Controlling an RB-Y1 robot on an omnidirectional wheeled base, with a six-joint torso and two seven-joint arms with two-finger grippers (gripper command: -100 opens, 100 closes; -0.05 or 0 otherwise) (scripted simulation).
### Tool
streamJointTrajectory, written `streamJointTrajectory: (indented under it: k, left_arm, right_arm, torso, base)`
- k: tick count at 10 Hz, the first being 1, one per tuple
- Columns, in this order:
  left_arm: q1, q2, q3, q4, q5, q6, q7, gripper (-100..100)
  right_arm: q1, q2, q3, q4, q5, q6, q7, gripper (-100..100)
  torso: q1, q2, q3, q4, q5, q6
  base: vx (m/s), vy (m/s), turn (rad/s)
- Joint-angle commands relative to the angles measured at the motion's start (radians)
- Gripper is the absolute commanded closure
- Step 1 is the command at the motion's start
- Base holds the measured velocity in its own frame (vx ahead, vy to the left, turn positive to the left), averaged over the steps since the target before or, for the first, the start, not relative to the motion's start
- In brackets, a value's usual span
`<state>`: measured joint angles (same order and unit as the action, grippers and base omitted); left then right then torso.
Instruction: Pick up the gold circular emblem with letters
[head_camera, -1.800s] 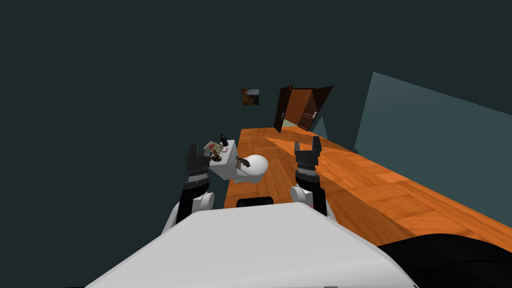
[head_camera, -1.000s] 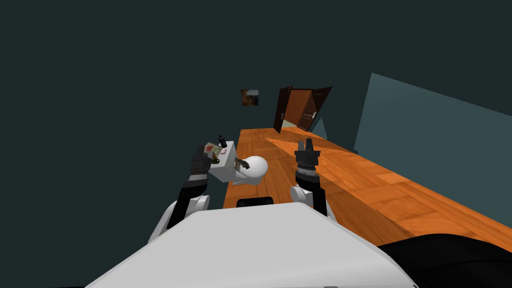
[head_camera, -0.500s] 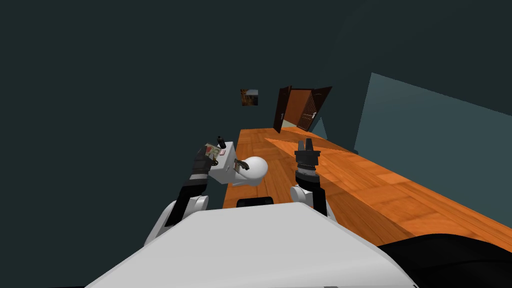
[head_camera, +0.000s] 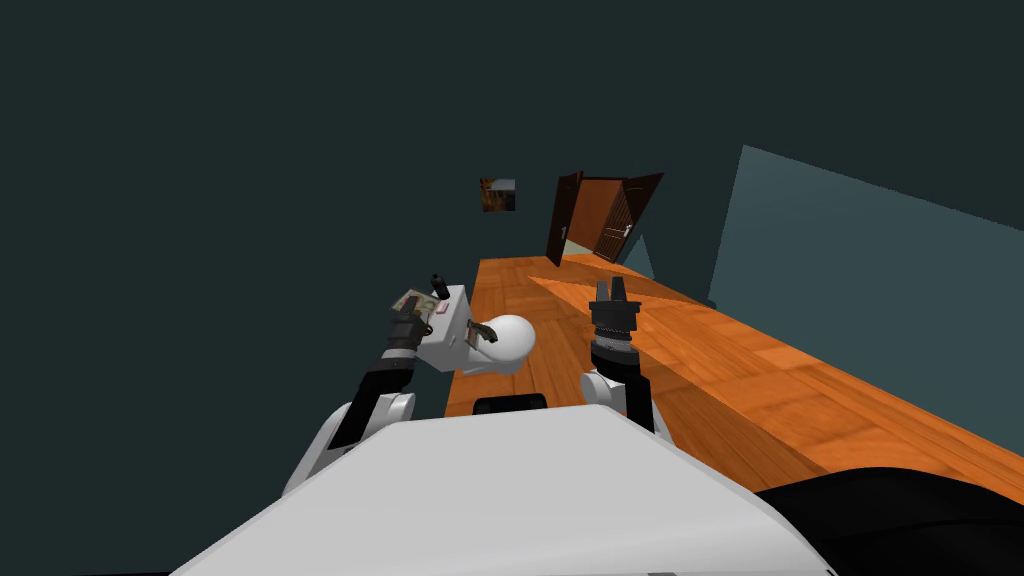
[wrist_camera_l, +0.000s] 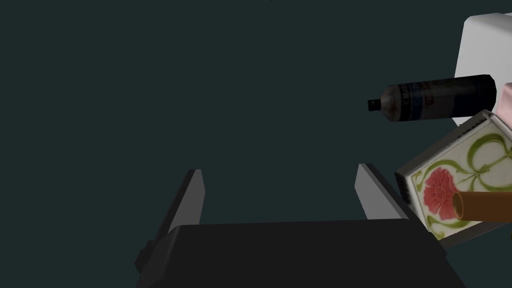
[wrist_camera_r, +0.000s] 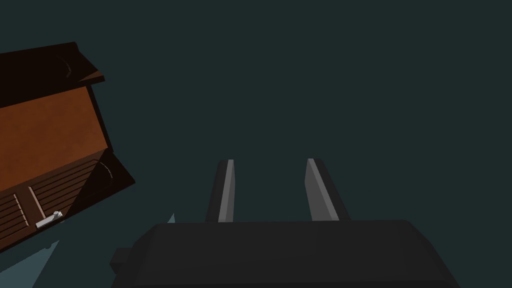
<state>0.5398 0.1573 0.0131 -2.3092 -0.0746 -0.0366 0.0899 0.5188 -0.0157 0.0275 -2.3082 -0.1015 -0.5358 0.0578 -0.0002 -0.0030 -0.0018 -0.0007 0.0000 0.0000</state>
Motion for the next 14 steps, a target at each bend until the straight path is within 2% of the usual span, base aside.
streamJointTrajectory:
  k: [1, 12, 13, 14]
  left_arm:
    - [0.003, 0.003, 0.0, -0.01, 0.003, 0.05, 0.002, -100]
    - [0.019, 0.01, 0.01, -0.029, 0.022, 0.349, 0.007, -100]
    - [0.019, 0.01, 0.01, -0.029, 0.022, 0.356, 0.007, -100]
    - [0.021, 0.01, 0.014, -0.032, 0.027, 0.398, 0.006, -100]
  right_arm:
    - [0.0, 0.0, 0.0, 0.0, 0.0, 0.0, 0.0, 0]
    - [0.0, 0.0, 0.0, 0.0, 0.0, 0.0, 0.0, 0]
    - [0.0, 0.0, 0.0, 0.0, 0.0, 0.0, 0.0, 0]
    - [0.0, 0.0, 0.0, 0.0, 0.0, 0.0, 0.0, 0]
  torso:
    - [0.0, 0.0, 0.0, 0.0, 0.0, 0.0]
    - [0.0, 0.0, 0.0, 0.0, 0.0, 0.0]
    - [0.0, 0.001, 0.0, 0.0, 0.0, 0.0]
    - [0.0, 0.002, 0.001, 0.0, 0.0, 0.0]
  base:
    - [0.051, -0.006, -0.012]
    - [0.047, -0.005, -0.005]
    - [0.012, 0.003, 0.001]
    - [0.028, 0.004, -0.001]
